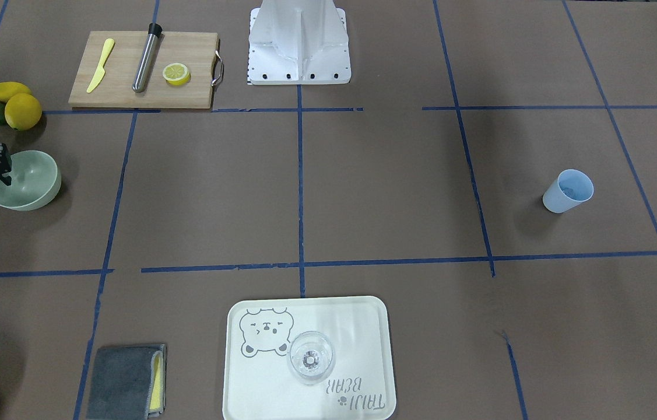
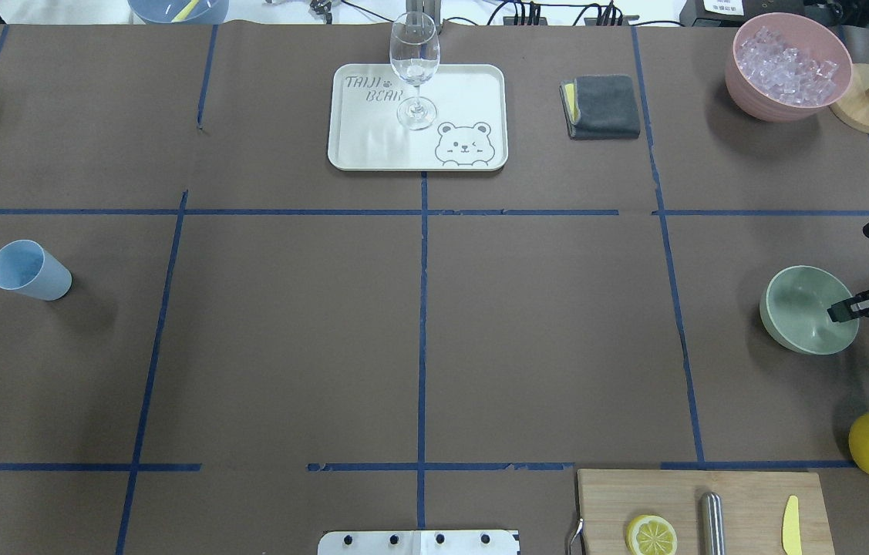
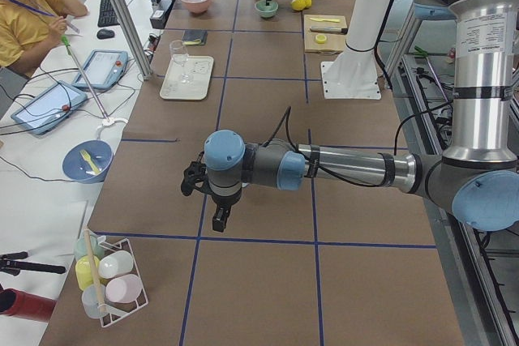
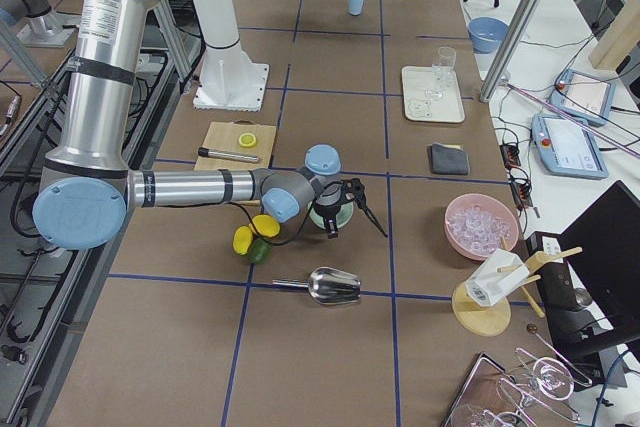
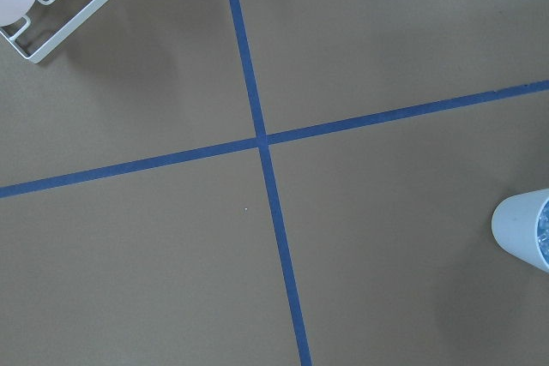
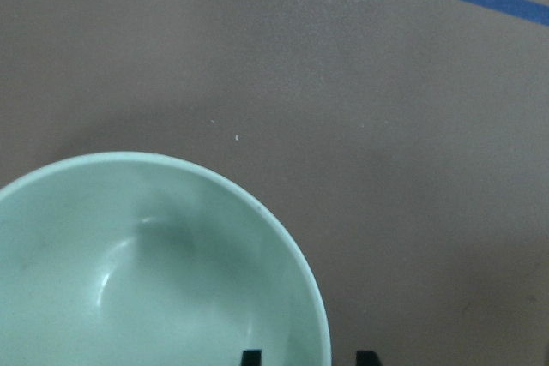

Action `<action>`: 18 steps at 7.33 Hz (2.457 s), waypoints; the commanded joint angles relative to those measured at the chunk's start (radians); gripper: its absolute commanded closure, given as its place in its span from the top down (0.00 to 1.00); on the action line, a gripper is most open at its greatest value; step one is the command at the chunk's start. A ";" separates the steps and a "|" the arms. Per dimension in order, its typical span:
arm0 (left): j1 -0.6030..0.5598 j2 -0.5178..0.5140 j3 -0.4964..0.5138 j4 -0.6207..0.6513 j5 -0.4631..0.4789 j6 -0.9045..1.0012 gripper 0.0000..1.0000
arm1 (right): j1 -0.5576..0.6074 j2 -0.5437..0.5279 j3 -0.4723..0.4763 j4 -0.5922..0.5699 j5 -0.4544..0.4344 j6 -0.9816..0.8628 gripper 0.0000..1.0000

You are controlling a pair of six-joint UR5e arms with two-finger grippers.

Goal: Pour ice into bowl

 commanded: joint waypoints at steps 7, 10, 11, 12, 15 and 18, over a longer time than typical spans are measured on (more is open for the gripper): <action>0.000 0.000 -0.002 -0.002 0.000 0.001 1.00 | -0.005 0.152 0.086 0.092 0.117 0.353 0.00; 0.000 0.000 0.000 0.000 0.000 0.001 1.00 | -0.123 0.322 0.103 0.074 0.101 0.530 0.00; 0.000 0.000 0.000 0.000 -0.002 0.001 1.00 | -0.192 0.368 0.102 0.072 0.063 0.612 0.00; 0.000 0.000 0.000 0.000 -0.003 0.001 1.00 | -0.228 0.449 0.105 -0.013 -0.003 0.656 0.00; 0.000 0.000 0.000 -0.002 -0.005 -0.001 1.00 | -0.367 0.624 0.100 -0.230 -0.142 0.738 0.00; 0.000 0.000 0.000 -0.002 -0.006 -0.001 1.00 | -0.496 0.874 -0.038 -0.411 -0.312 0.831 0.00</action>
